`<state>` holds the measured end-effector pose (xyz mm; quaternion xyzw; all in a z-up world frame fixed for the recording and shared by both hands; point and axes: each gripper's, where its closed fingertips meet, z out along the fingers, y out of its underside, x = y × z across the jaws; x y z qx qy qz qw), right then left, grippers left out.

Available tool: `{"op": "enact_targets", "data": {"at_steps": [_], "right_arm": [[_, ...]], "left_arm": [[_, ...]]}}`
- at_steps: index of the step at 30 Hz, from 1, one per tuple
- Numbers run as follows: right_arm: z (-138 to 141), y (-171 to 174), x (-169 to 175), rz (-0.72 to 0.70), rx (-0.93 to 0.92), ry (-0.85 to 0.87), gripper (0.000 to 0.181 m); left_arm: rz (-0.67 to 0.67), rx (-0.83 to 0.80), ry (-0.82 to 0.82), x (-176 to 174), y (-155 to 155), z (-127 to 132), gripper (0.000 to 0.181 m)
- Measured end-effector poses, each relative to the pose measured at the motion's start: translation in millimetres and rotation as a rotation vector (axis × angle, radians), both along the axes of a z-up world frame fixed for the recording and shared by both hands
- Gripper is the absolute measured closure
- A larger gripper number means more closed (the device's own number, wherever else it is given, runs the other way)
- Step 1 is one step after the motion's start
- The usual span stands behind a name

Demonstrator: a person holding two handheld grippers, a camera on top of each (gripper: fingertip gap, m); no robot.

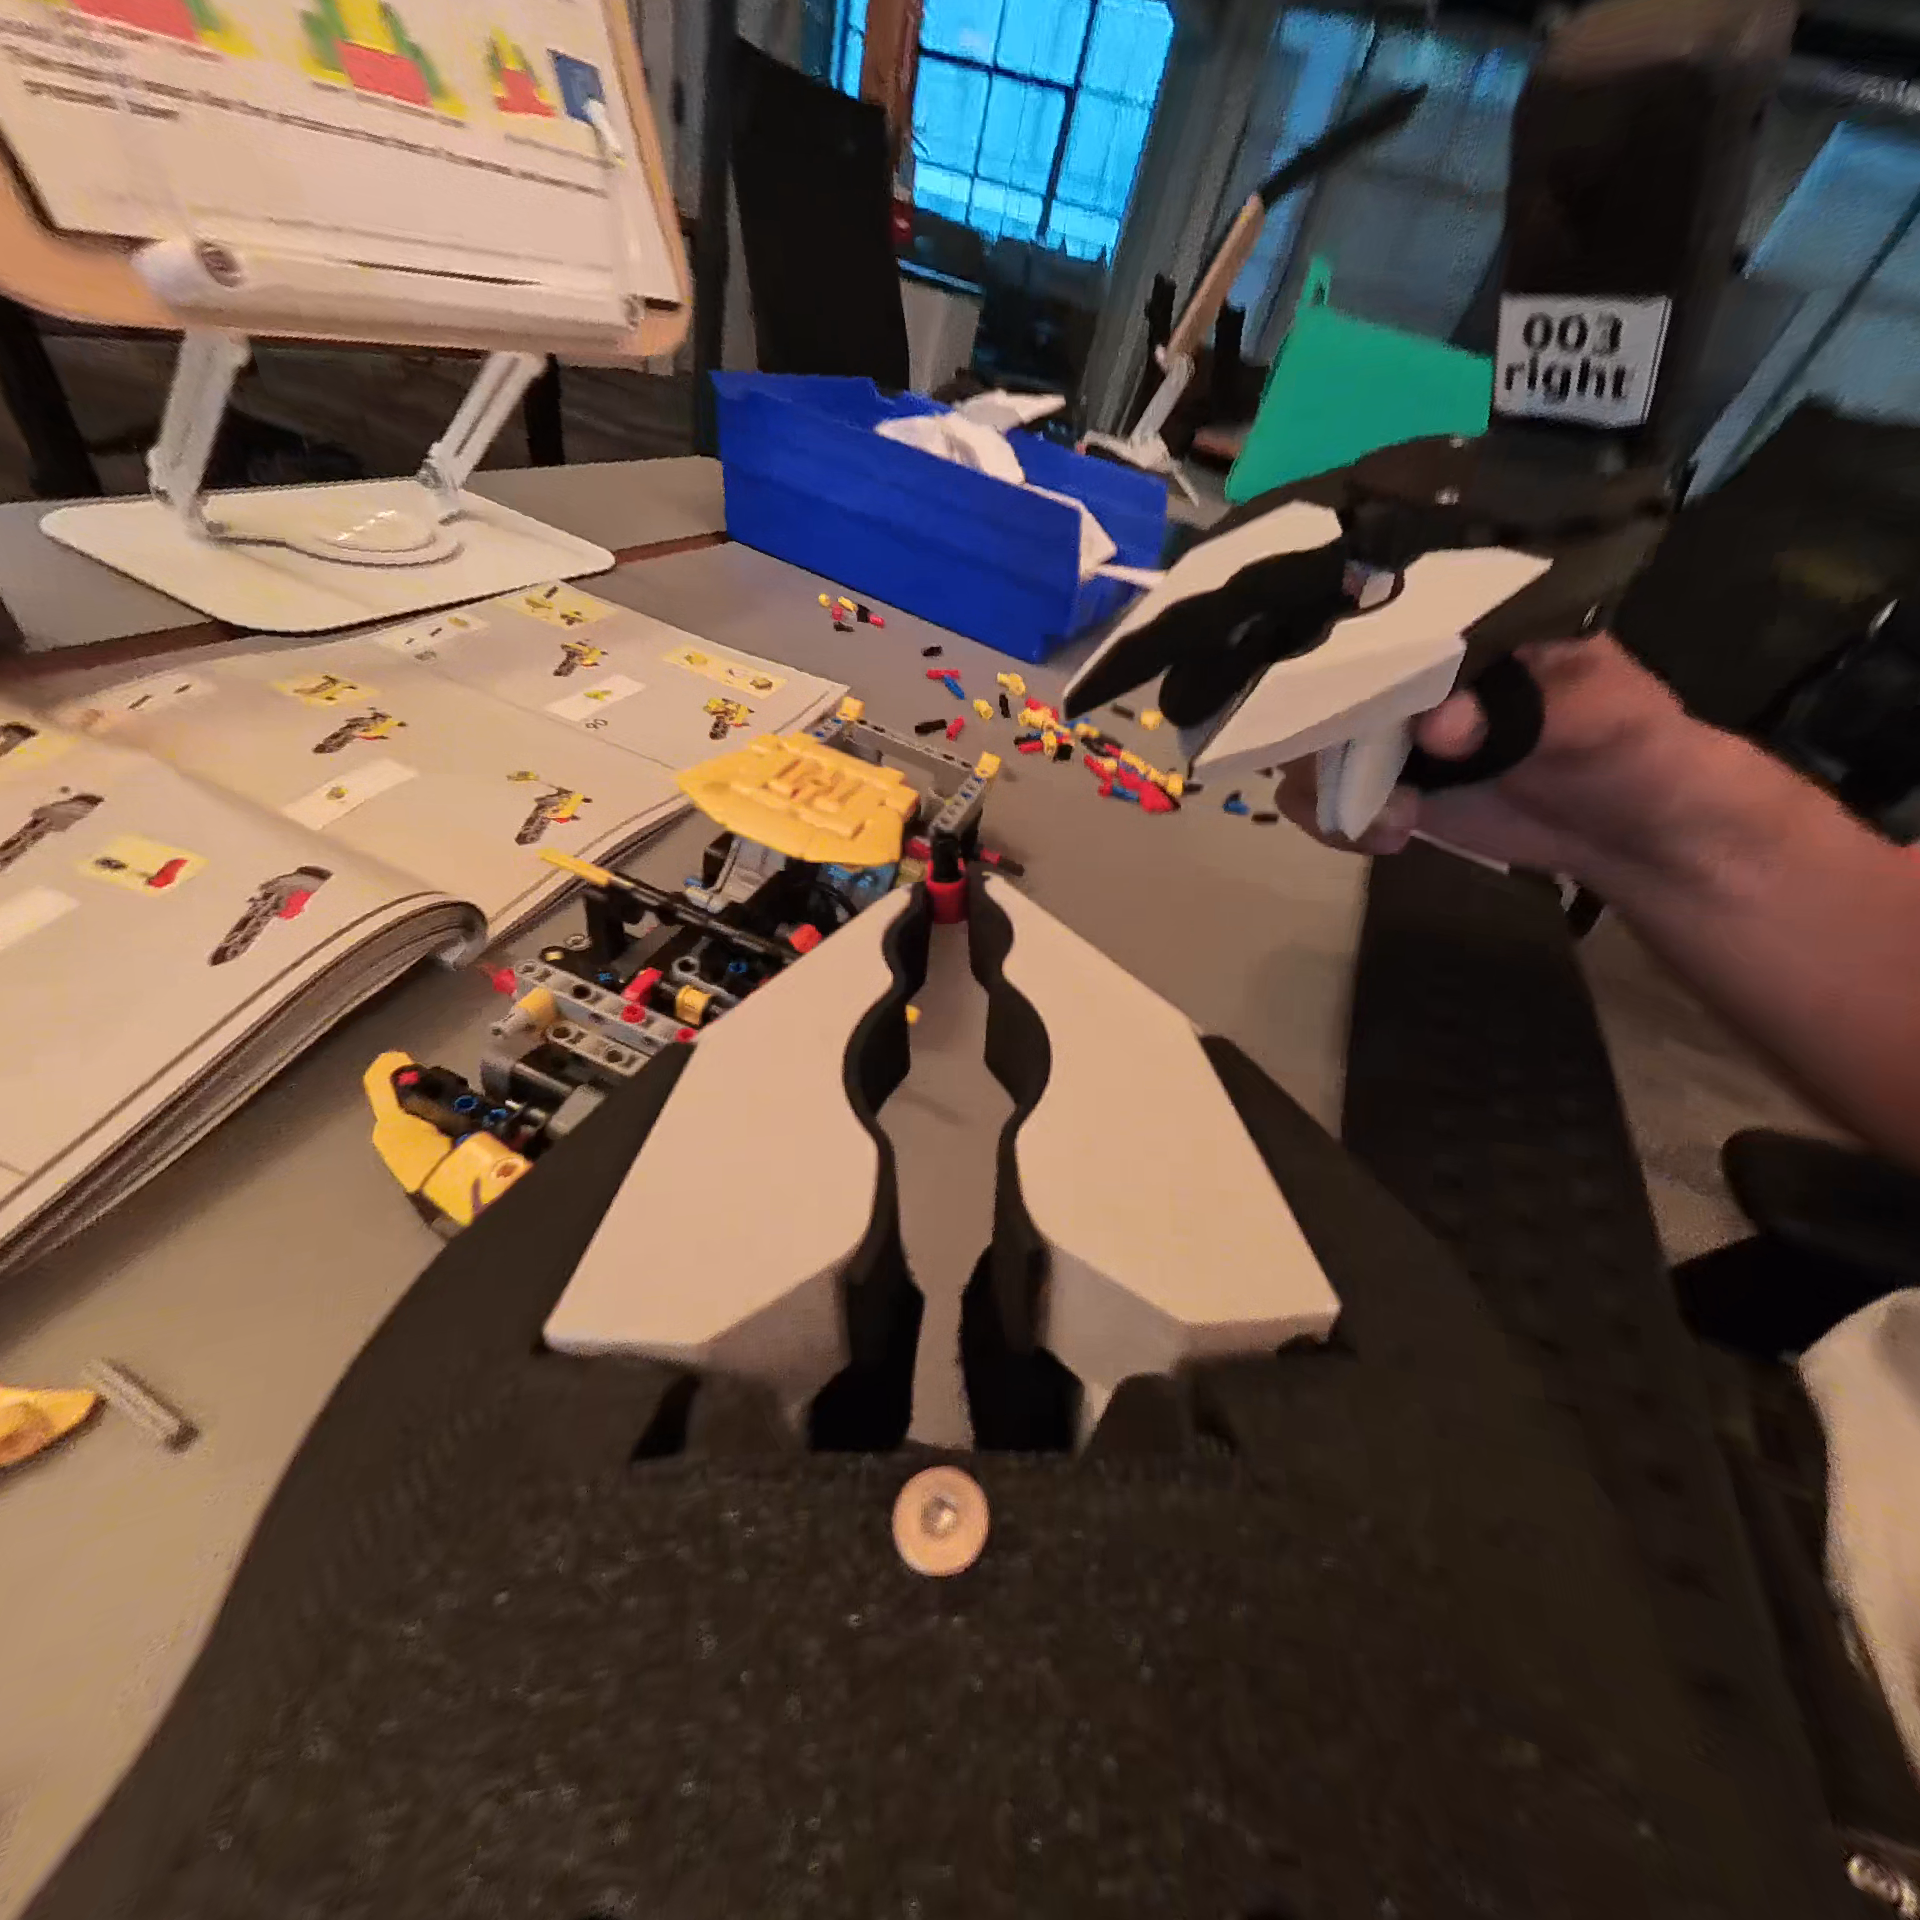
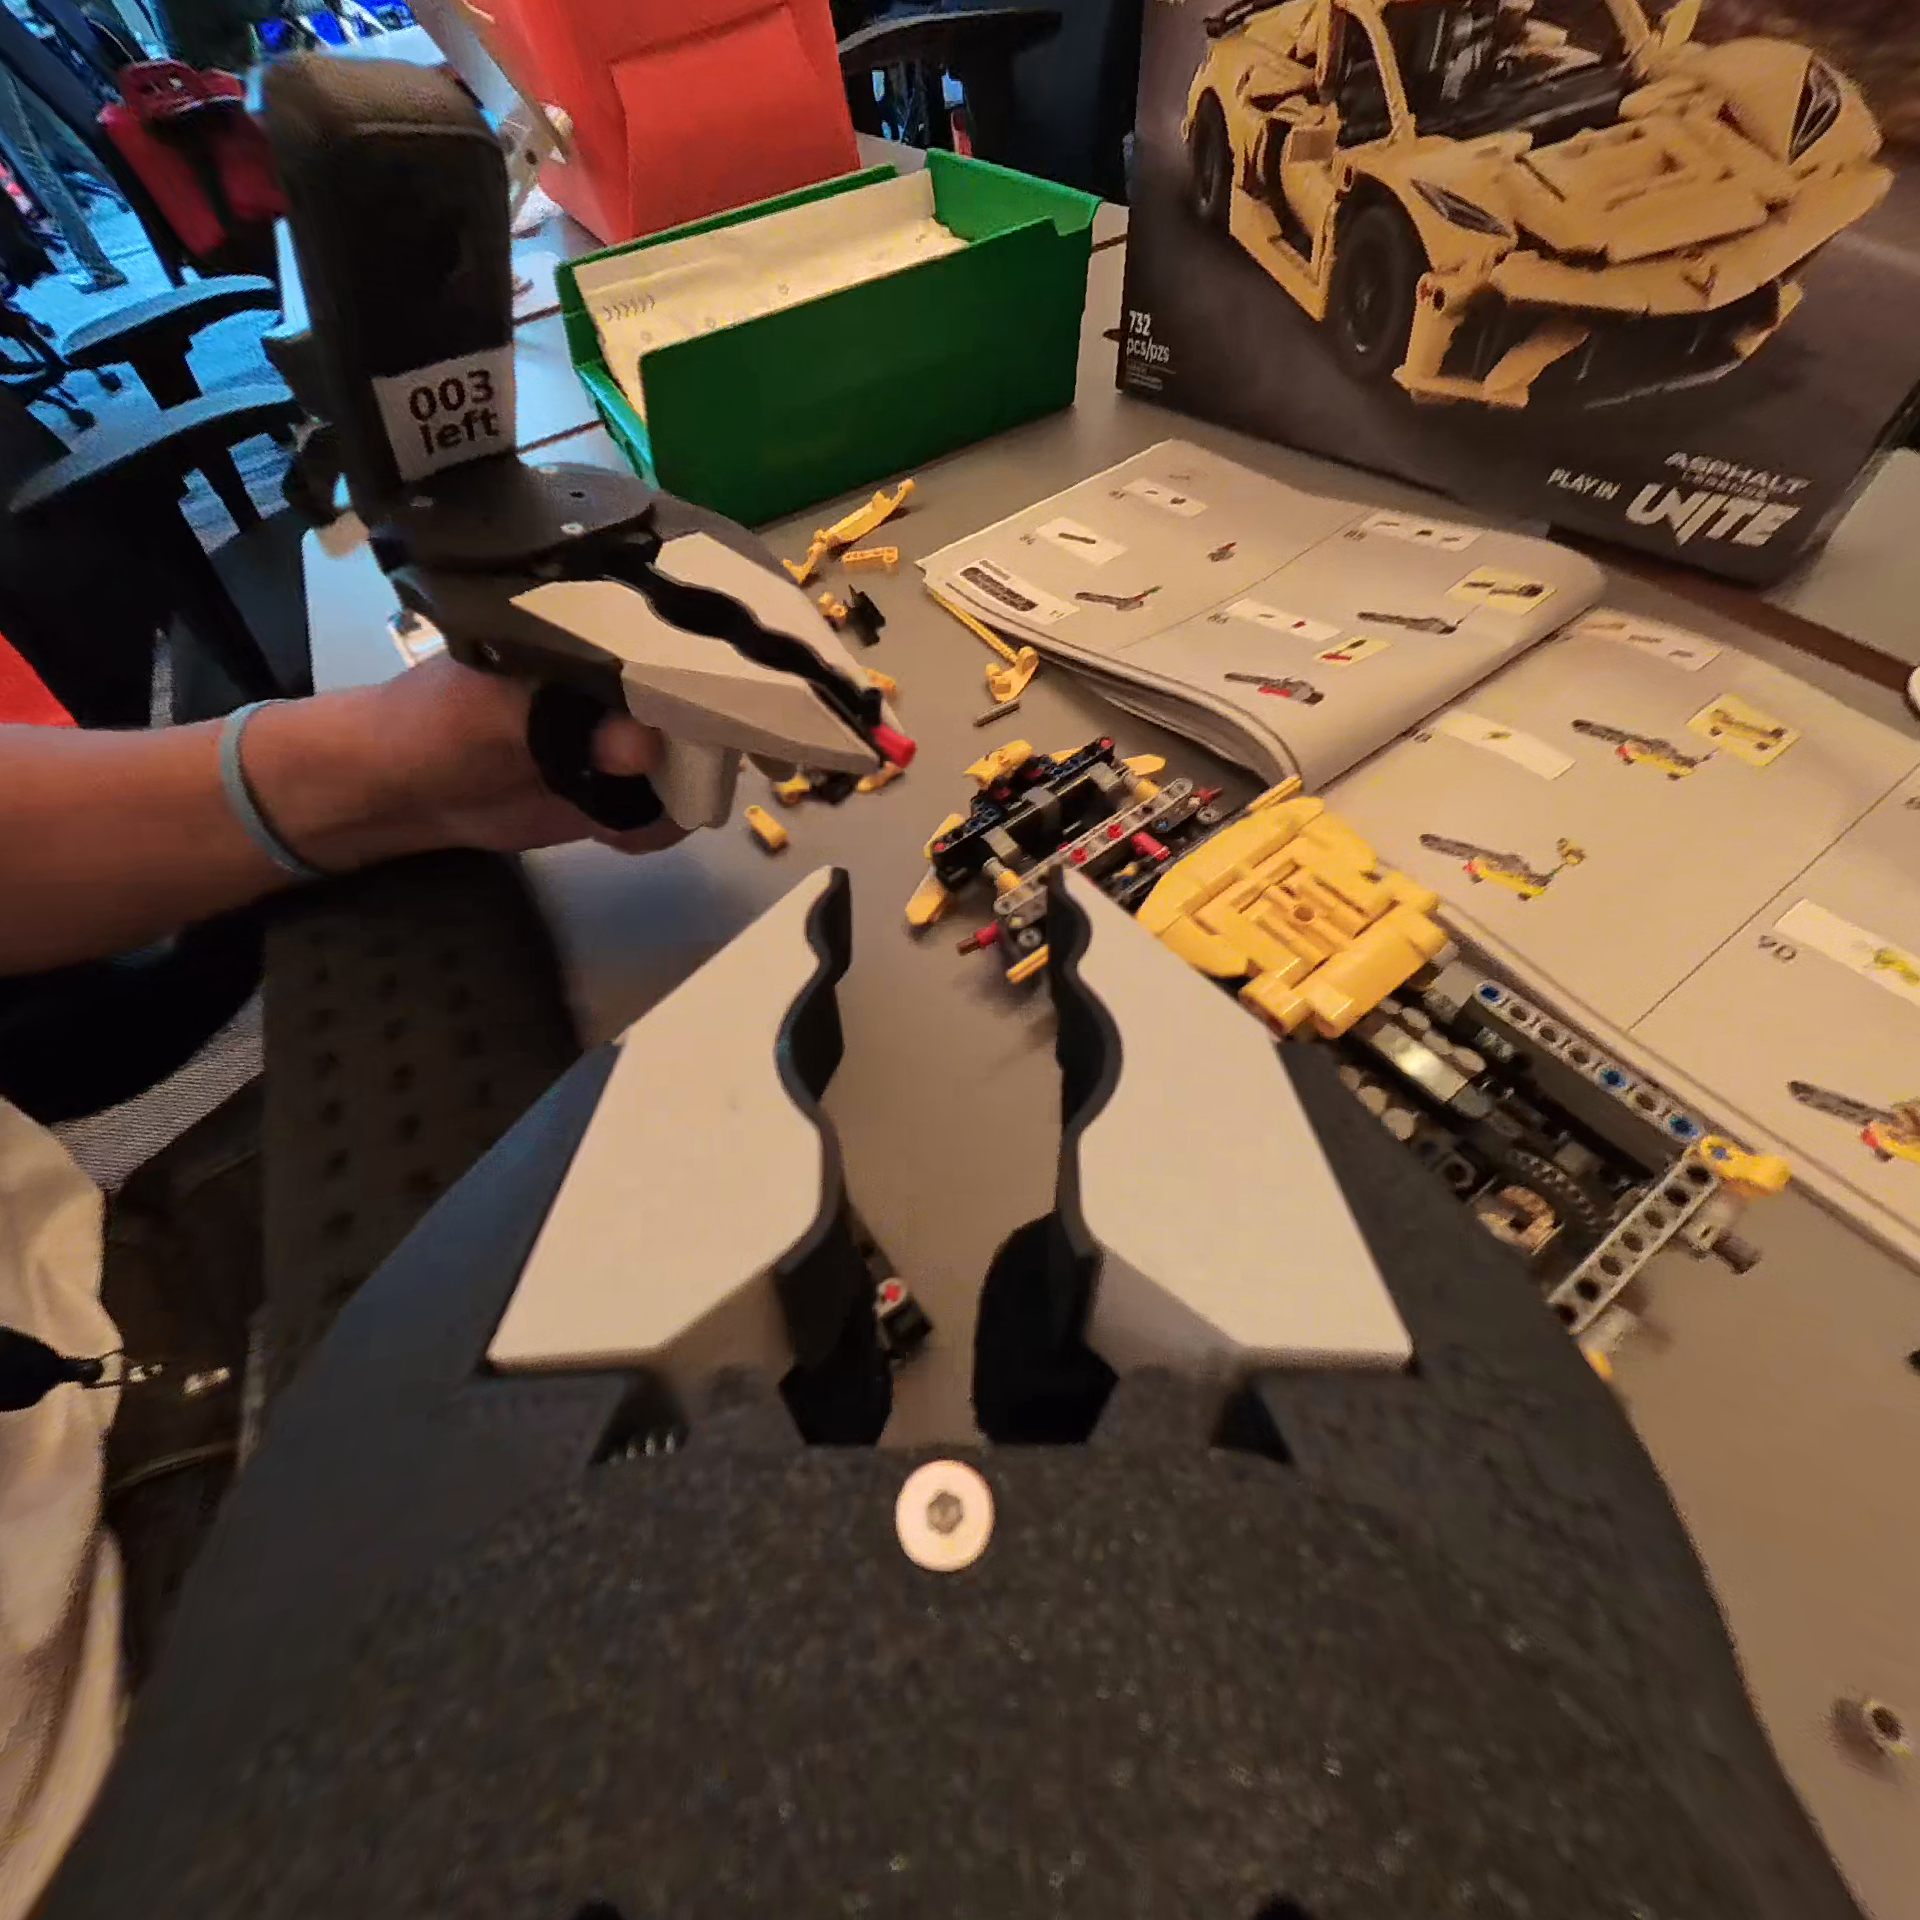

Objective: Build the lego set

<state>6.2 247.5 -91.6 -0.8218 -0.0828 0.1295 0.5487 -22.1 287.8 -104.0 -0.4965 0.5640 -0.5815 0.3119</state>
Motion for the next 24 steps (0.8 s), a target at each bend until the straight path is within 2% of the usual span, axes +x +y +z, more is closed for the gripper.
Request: {"op": "enact_targets", "data": {"at_steps": [4, 9, 13, 15, 17, 19, 21, 24], "right_arm": [[18, 21, 13, 0.027, 0.059, -0.027, 0.147], [29, 49, 61, -0.036, 0.134, -0.077, 0.150], [25, 47, 89, -0.143, 0.296, 0.021, 0.150], [20, 39, 90, -0.146, 0.286, 0.111, 0.146], [19, 36, 96, -0.159, 0.322, 0.094, 0.152], [17, 37, 99, -0.147, 0.315, 0.095, 0.154], [22, 39, 92, -0.087, 0.334, 0.139, 0.155], [14, 40, 86, -0.063, 0.296, 0.147, 0.153]], "left_arm": [[0.087, -0.057, -0.014, -1, 23, 4, 0.175], [0.344, 0.010, 0.011, -7, 77, 0, 0.175], [0.520, 0.108, 0.078, -16, 116, -11, 0.174], [0.600, 0.158, 0.110, -21, 133, -16, 0.175], [0.685, 0.212, 0.122, -26, 150, -15, 0.174], [0.708, 0.235, 0.123, -25, 159, -14, 0.174], [0.697, 0.198, 0.130, -23, 163, -16, 0.174], [0.671, 0.138, 0.135, -22, 165, -23, 0.174]]}}
